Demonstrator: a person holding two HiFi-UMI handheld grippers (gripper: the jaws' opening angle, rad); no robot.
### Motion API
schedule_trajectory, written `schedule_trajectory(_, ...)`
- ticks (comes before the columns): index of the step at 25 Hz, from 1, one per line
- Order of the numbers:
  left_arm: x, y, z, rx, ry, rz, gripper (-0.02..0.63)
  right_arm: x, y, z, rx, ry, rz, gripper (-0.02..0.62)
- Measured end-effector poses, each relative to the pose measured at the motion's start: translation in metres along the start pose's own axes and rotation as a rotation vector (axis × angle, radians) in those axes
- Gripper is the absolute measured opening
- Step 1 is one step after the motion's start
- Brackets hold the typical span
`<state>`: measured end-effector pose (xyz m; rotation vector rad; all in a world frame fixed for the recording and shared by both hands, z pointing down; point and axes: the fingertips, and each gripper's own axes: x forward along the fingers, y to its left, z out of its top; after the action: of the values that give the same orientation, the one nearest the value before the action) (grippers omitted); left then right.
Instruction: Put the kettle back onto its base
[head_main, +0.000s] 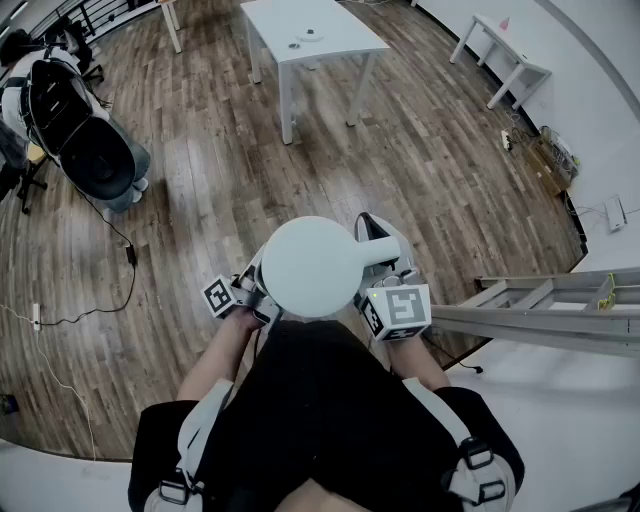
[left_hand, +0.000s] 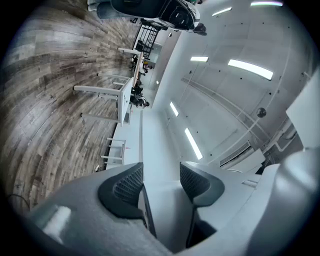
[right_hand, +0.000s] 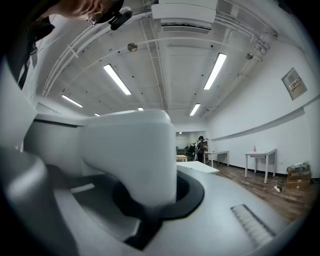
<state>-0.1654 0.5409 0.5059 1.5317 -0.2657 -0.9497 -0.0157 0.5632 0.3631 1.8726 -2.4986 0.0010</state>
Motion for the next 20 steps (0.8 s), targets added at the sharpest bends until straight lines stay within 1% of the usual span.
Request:
schedule_trajectory(5,-0.025,-0.004,0.004,0.011,-0.016,0.009,0.222,-0.004,0.021,-0.006,0.001,0.011,0.028,0.005)
schedule_trajectory(11,-0.044,-0.016,0.024,0.023,-0.031,0.002,0.222,0.005,0.051,-0.002,-0.011,-0.006,0.049,0.005)
schedule_trajectory(17,-0.057,-0.027,0.048,0.019,-0.019,0.002,0.222,0.017,0.077,-0.001,0.000,-0.003,0.032,0.005)
schedule_trajectory(20,-0.062,-0.029,0.053,0.009,-0.009,0.004,0.222,0.017,0.085,-0.001,0.000,0.000,0.026,0.005)
